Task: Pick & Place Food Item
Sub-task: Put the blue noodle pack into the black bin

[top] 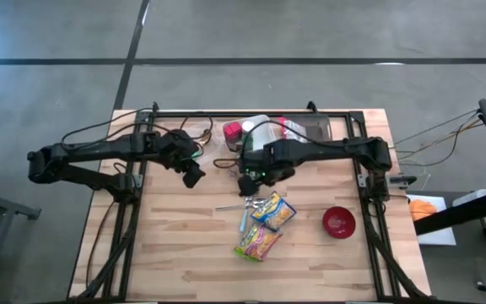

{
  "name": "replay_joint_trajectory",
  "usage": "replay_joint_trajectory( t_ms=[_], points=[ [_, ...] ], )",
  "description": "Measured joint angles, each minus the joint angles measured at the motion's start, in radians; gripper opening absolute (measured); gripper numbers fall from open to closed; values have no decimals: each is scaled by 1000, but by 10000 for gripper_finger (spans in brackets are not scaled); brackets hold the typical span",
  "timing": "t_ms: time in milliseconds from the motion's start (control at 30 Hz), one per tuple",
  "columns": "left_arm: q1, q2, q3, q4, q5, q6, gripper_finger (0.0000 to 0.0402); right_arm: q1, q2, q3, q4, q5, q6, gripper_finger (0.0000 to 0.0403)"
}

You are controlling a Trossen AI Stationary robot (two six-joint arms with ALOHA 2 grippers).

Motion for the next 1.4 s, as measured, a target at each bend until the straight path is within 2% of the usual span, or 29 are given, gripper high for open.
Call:
replay_joint_trajectory(
  t_ms=[67,300,400,533,700,1000,1400],
  points=[
    [0,0,0,1,2,17,228,28,-6,-2,-30,-2,-7,373],
    [0,0,0,5,2,62,228,196,-31,-3,-52,6,-213,373],
    [0,0,0,17,2,73,228,271,-17,-4,-64,65,-309,373],
    [1,0,0,24,2,75,228,357,12,-7,-73,193,-366,373],
    [1,0,0,23,2,76,228,413,45,-26,-64,309,-375,373],
    [0,0,0,23,2,78,228,463,86,-53,-12,309,-300,373],
    [0,0,0,20,1,79,227,467,85,-150,42,340,-244,373]
  ],
)
